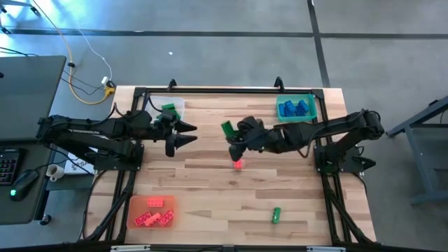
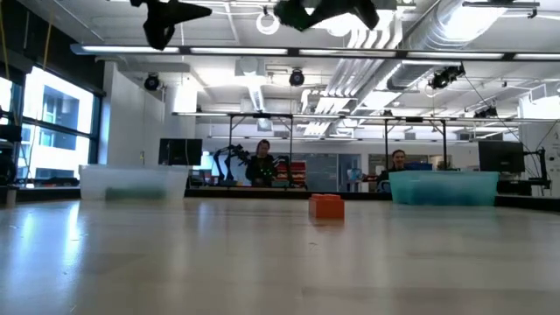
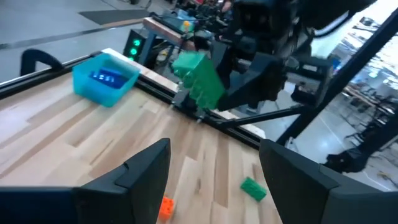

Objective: Sort & place blocks by color
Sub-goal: Put the green game piece into the white bin

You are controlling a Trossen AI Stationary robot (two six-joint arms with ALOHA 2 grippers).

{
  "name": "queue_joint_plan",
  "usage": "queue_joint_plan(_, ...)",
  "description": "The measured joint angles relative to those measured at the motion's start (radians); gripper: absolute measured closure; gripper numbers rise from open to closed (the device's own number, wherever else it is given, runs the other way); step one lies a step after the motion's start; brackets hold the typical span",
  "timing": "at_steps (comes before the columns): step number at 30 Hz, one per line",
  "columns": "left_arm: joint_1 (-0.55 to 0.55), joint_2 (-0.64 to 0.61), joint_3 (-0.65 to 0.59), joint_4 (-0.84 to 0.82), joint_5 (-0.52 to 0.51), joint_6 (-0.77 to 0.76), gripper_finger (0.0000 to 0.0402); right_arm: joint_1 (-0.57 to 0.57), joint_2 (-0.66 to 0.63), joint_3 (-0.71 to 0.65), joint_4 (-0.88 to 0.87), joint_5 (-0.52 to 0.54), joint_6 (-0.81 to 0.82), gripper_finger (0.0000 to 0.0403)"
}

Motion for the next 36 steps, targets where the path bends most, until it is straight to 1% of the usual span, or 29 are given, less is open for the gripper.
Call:
queue_joint_plan(4, 0.0, 0.0, 0.0, 0.021, 0.033, 0.001, 0.0167, -0.016, 0.0, 0.0, 0.137, -0.094, -0.146, 0.0286)
queue_joint_plan(8, 0.0, 0.0, 0.0, 0.042, 0.034, 0.017, 0.0166, -0.036, 0.0, 0.0, 0.257, -0.182, -0.249, 0.0286)
queue_joint_plan(11, 0.0, 0.0, 0.0, 0.083, 0.03, 0.017, 0.0155, -0.057, 0.0, 0.0, 0.322, -0.236, -0.296, 0.0286)
queue_joint_plan(18, 0.0, 0.0, 0.0, 0.268, 0.026, 0.013, 0.0112, -0.111, 0.0, 0.0, 0.454, -0.367, -0.372, 0.0286)
queue_joint_plan(22, 0.0, 0.006, 0.0, 0.341, -0.005, -0.021, 0.0106, -0.14, 0.0, 0.0, 0.536, -0.444, -0.387, 0.0286)
queue_joint_plan(25, 0.002, 0.016, 0.0, 0.366, -0.012, -0.024, 0.0107, -0.155, 0.005, 0.0, 0.576, -0.466, -0.389, 0.0286)
queue_joint_plan(30, 0.019, 0.064, 0.0, 0.41, -0.011, -0.025, 0.0106, -0.182, 0.024, 0.002, 0.579, -0.481, -0.404, 0.0286)
queue_joint_plan(36, 0.053, 0.122, 0.0, 0.441, 0.039, -0.028, 0.0107, -0.194, 0.041, 0.002, 0.584, -0.5, -0.405, 0.0286)
